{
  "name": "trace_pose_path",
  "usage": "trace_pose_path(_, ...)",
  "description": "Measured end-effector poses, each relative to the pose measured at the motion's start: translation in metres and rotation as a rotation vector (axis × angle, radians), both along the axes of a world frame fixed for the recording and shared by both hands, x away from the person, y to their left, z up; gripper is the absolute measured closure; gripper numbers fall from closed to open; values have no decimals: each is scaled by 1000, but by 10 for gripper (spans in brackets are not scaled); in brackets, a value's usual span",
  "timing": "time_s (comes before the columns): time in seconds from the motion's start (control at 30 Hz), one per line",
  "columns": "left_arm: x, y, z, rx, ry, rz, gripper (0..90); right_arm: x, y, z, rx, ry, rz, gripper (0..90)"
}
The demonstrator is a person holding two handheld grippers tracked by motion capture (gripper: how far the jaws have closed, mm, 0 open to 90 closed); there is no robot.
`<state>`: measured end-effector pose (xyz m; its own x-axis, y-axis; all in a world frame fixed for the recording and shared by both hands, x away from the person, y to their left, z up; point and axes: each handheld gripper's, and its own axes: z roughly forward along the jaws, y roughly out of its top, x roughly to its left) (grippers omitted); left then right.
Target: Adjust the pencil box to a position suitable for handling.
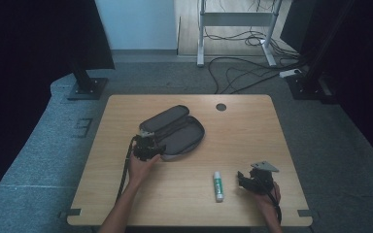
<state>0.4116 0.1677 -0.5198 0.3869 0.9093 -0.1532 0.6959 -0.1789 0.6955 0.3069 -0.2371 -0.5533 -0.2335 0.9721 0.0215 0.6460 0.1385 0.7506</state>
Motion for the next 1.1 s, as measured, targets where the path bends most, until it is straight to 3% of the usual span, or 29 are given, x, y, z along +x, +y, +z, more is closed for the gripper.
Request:
trace_pose_path(0.13,2,1,-2,-9,1,3,464,11,8,13,1,-17,3,310)
trace_pose_path(0.27,3,1,-3,-21,3,12,466,25,23,32,6,-61,37,311)
trace_pose_path(0.37,3,0,-3,-19,5,16,466,38,33,40,22,-69,62,329)
trace_pose_path(0.6,3,0,-4,-14,11,22,457,64,47,42,93,-64,109,369)
trace_pose_path(1.1,4,0,-6,2,24,27,441,97,78,42,98,-73,161,383)
